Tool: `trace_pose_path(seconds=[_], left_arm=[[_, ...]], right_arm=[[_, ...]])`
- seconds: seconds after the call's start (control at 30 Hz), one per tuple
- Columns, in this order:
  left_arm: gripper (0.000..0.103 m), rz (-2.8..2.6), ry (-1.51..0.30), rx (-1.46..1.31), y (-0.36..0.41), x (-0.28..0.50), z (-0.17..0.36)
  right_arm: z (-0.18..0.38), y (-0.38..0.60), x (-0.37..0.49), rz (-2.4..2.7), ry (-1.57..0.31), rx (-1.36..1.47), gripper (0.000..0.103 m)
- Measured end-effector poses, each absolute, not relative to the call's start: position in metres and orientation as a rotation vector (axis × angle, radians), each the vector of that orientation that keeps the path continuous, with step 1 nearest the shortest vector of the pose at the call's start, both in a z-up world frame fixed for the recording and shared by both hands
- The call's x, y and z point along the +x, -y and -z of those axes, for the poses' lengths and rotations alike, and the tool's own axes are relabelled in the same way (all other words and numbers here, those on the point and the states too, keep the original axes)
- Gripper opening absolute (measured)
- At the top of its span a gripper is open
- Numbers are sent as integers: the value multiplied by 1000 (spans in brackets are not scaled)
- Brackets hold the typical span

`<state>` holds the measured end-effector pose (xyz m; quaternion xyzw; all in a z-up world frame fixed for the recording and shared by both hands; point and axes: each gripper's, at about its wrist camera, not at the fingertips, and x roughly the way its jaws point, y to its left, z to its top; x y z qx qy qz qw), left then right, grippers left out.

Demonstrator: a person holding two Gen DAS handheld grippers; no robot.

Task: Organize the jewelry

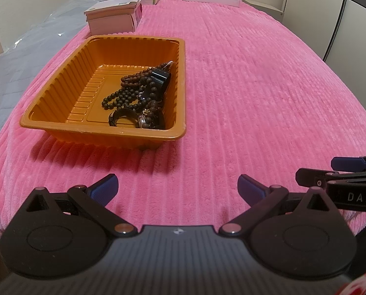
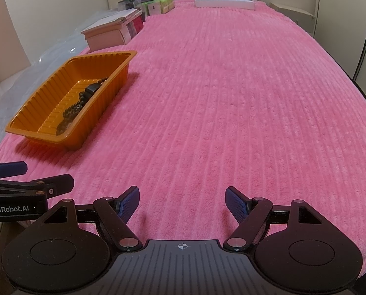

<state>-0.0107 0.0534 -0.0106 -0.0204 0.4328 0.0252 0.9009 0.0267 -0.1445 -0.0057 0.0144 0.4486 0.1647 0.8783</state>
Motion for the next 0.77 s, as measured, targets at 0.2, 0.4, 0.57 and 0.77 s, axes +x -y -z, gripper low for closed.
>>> trace_pose_path(seconds=[0.2,0.4,0.57,0.77], left_arm=[[103,-52,-894,-41,-54,-11,10],[103,-52,-895,-42,-54,-11,10],[103,-46,-894,-41,-54,-10,10],[103,-38,-886,-52,-54,-9,12]], right_arm=[[7,144,28,-346,-939,29,76],[6,144,28,-348,-940,28,76],[6,144,28,-347,-939,28,76],[7,144,28,-348,-938,29,76]])
